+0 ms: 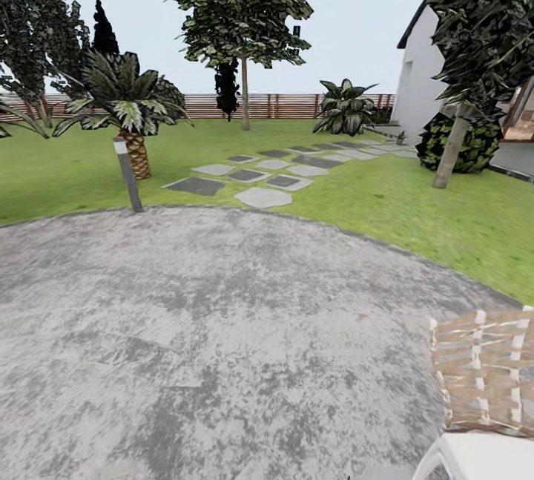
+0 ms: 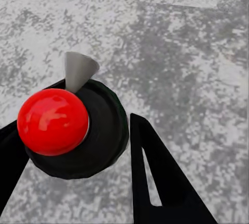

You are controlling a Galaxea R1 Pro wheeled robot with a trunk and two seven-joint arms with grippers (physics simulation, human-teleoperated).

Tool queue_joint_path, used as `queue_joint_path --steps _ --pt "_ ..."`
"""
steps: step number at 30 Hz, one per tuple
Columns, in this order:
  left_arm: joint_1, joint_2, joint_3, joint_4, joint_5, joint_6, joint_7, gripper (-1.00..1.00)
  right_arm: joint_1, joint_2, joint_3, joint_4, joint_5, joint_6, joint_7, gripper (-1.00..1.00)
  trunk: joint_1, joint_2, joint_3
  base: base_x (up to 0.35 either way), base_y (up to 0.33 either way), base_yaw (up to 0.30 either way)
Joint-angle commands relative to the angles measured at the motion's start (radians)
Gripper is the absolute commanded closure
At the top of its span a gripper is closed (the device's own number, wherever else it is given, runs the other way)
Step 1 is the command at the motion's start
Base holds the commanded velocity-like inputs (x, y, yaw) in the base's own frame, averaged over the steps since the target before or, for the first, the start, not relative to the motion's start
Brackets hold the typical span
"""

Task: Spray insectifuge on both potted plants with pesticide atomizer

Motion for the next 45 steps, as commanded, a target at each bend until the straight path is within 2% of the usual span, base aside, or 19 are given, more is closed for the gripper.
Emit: queue_joint_path --steps 1,45 --pt "-0.001 0.000 0.006 0.001 -0.010 -0.004 0.002 1.00 0.000 0.000 -0.005 0.000 0.011 -0.002 -0.006 -1.00 0.000 0.000 -0.001 0.340 0.000 0.000" --pt "0.000 0.000 0.007 0.001 -0.010 -0.004 0.002 1.00 0.000 -0.001 -0.005 -0.010 0.012 -0.007 -0.009 -1.00 0.000 0.000 -0.001 0.340 0.000 0.000"
